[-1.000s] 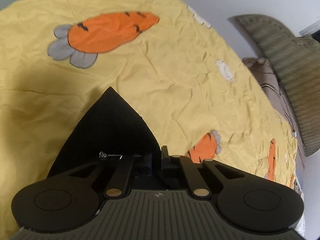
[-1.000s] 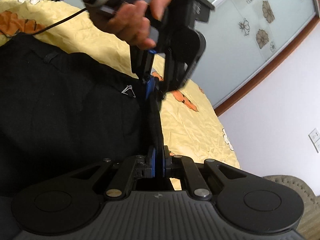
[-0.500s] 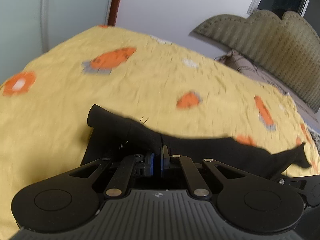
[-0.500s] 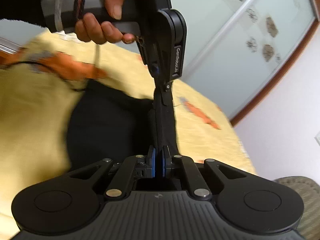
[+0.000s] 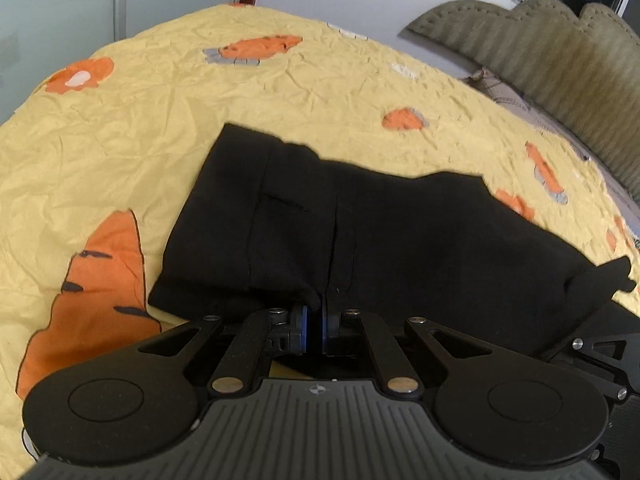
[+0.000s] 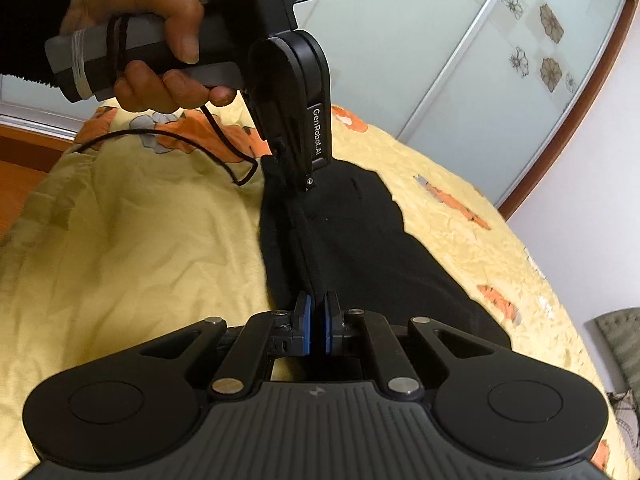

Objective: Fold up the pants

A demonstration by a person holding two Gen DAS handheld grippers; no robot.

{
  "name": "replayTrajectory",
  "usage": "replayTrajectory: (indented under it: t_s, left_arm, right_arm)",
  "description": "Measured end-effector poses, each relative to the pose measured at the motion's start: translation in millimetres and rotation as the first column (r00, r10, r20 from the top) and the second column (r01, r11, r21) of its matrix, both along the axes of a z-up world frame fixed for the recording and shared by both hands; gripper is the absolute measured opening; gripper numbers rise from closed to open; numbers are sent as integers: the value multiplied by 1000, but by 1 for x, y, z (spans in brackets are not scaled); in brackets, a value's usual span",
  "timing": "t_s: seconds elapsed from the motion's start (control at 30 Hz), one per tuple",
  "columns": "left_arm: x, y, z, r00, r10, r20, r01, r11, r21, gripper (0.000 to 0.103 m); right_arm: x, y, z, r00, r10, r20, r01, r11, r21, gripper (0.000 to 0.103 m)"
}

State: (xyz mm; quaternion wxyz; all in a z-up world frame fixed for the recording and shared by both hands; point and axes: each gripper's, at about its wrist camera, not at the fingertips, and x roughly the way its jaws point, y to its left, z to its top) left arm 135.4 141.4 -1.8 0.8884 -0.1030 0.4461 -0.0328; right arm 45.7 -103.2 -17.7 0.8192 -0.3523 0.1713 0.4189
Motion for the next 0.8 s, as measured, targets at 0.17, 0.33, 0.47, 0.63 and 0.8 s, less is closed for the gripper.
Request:
replayTrajectory:
  t_s: [0.17,0.33,0.47,0.63,0.8]
  left_arm:
    - [-1,-9,-6,1000,-10,10,9,997,82,26]
    - [-18,-15,10,999,-7,42,0,988,155,43]
    - [-27,-32,31,994,-65,91,52,988,143,55]
    - [-18,-84,42,970,-232,78,238,967,-88,67]
    - [-5,-136,27,957,-290,7,279,912,-300,72]
  right_arm:
    - [-5,8,-20,999,-34,-31,33,999,-15,12]
    - [-33,-17,1,997,-71,-20,72,996,56,30]
    - [-52,-69,16,972,-230,56,226,972,68,30]
    - [-38,-132,0,900,-415,134,430,897,-102,30]
    - [-23,-147,-19,898,-407,169,434,882,-184,30]
